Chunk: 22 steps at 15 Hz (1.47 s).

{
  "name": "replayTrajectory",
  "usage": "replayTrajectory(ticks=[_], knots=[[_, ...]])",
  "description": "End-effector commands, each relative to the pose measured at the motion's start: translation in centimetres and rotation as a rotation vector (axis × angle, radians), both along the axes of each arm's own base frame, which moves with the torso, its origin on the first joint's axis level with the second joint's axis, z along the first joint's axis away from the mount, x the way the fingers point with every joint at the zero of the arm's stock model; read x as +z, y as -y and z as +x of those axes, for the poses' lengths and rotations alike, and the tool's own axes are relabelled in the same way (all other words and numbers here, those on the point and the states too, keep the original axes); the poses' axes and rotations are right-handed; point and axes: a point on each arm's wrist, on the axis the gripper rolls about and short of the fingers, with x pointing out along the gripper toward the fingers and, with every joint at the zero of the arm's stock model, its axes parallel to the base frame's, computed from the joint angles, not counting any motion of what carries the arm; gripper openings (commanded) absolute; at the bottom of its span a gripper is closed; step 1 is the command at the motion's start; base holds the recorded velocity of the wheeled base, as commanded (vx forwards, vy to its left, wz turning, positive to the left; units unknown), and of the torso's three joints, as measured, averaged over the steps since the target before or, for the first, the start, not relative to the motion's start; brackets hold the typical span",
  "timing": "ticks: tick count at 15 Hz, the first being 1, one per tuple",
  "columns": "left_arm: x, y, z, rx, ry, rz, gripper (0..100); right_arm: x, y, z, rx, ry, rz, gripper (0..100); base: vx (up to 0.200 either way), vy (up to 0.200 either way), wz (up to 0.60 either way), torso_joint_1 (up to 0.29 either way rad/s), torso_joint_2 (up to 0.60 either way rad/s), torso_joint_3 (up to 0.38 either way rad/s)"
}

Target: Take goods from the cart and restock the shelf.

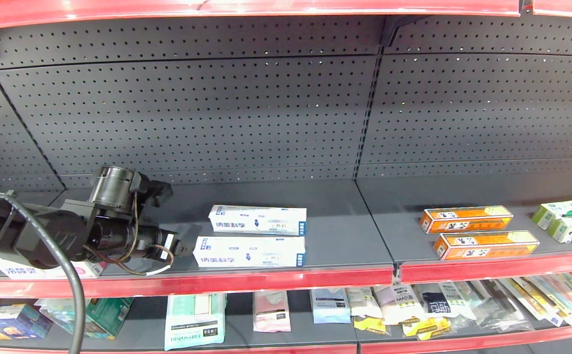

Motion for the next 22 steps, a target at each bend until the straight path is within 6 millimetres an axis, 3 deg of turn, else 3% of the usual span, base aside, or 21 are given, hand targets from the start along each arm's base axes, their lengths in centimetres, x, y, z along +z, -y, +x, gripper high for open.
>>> replayTrajectory(ticks=[1, 22], knots=[[-0.07, 0.01, 0.02, -0.003, -0.002, 0.004, 100, 0.01, 0.00, 0.01, 0.000, -0.001, 0.000, 100, 0.000, 0.000, 0.00, 0.000, 0.00, 0.000], [-0.03, 0.48, 0.00, 0.012, -0.007, -0.026, 100, 0.01, 0.00, 0.01, 0.000, -0.001, 0.000, 100, 0.000, 0.000, 0.00, 0.000, 0.00, 0.000]])
